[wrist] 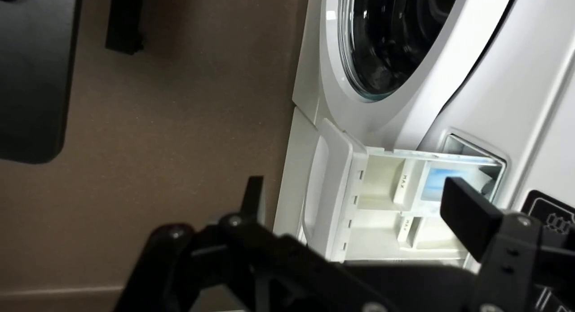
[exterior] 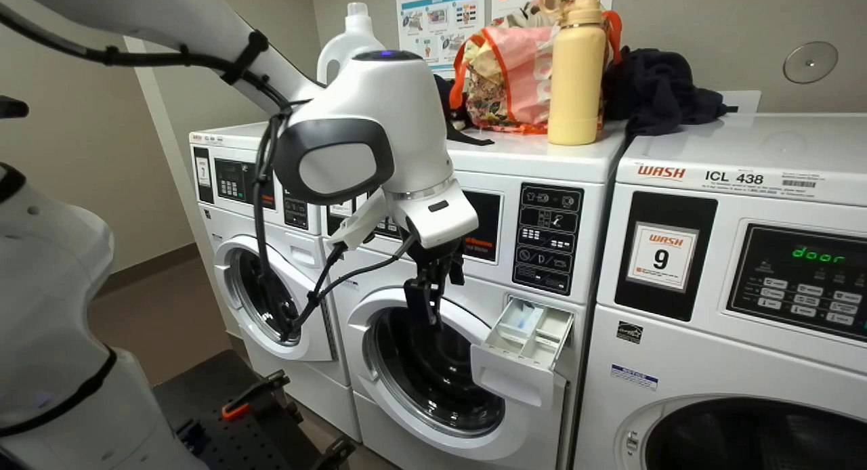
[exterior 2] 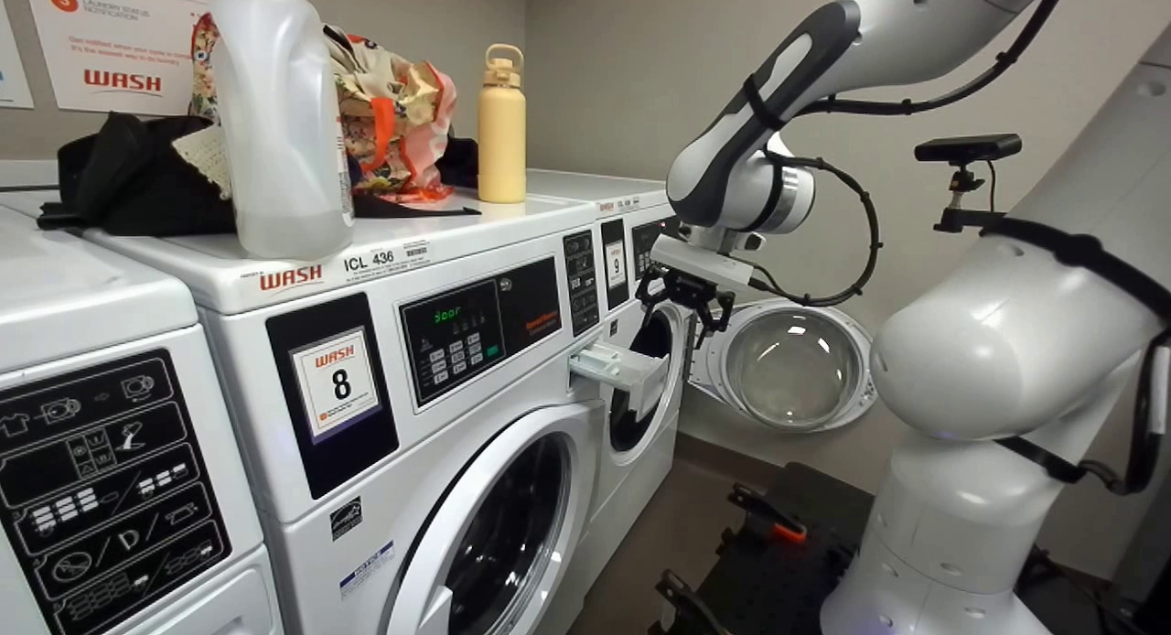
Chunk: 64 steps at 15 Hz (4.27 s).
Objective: Close the detergent tray on the second washing machine
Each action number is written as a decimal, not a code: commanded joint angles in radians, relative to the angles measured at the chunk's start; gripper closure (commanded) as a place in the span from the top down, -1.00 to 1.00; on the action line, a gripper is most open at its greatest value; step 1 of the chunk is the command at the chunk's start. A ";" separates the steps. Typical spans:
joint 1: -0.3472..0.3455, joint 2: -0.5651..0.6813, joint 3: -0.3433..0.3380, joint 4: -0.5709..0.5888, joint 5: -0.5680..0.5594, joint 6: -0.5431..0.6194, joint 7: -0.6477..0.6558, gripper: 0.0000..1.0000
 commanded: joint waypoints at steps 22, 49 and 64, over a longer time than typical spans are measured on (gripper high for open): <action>0.085 0.187 -0.038 -0.016 0.076 0.248 0.189 1.00; 0.118 0.594 -0.172 0.254 0.014 0.172 0.405 1.00; -0.046 0.625 0.012 0.308 0.483 0.196 -0.006 1.00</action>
